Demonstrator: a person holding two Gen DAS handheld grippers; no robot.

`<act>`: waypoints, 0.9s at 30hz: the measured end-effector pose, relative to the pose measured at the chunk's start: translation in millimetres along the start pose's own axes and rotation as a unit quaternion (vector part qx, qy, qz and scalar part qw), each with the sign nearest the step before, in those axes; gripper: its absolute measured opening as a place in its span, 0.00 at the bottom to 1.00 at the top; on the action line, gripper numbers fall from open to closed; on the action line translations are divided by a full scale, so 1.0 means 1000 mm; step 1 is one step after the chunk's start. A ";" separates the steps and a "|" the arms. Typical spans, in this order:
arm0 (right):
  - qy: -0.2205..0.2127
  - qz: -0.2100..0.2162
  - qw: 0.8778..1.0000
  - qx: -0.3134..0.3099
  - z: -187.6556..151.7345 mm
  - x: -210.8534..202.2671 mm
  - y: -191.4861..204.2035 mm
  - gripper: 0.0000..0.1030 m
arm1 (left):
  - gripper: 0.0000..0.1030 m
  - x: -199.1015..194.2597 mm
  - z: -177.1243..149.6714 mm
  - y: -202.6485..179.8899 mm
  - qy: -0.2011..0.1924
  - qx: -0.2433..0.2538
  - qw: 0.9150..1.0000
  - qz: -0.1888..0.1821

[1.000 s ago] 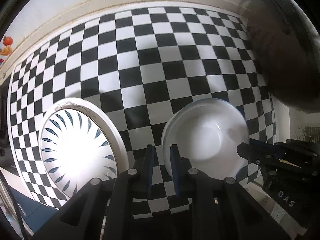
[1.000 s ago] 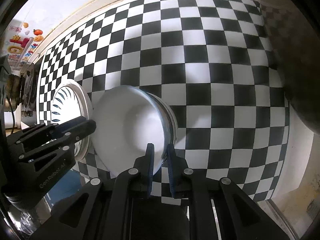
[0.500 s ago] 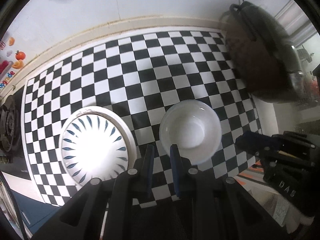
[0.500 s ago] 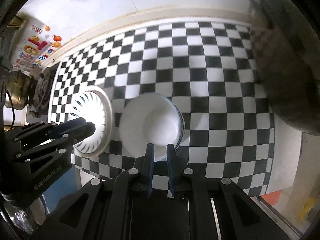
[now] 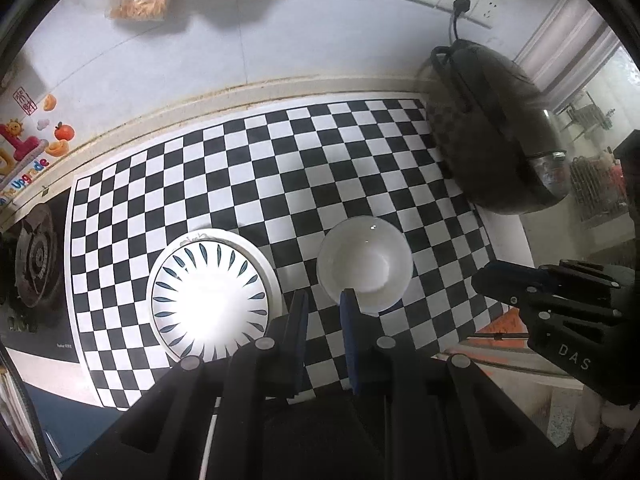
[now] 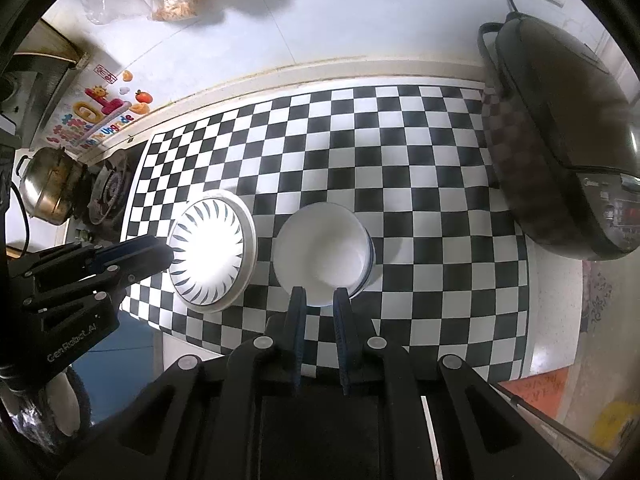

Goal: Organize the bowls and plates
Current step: 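Move both grippers back to the nested bowls and close them on the rim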

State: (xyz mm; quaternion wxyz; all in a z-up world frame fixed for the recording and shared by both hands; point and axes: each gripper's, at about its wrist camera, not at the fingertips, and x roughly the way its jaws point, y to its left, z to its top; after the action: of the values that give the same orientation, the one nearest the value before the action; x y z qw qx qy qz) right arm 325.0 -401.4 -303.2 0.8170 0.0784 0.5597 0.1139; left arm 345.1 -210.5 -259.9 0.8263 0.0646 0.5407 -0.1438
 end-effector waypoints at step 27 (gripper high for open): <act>0.066 0.018 0.993 0.091 0.014 0.111 -0.067 0.80 | 0.43 0.158 0.028 0.047 0.151 -0.143 0.970 -0.124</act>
State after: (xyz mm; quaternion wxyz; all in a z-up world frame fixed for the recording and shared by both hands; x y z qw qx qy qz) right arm 383.1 -435.7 -414.5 0.7658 0.1549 0.6188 0.0816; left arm 443.5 -200.3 -395.2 0.7113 -0.1005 0.6782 -0.1549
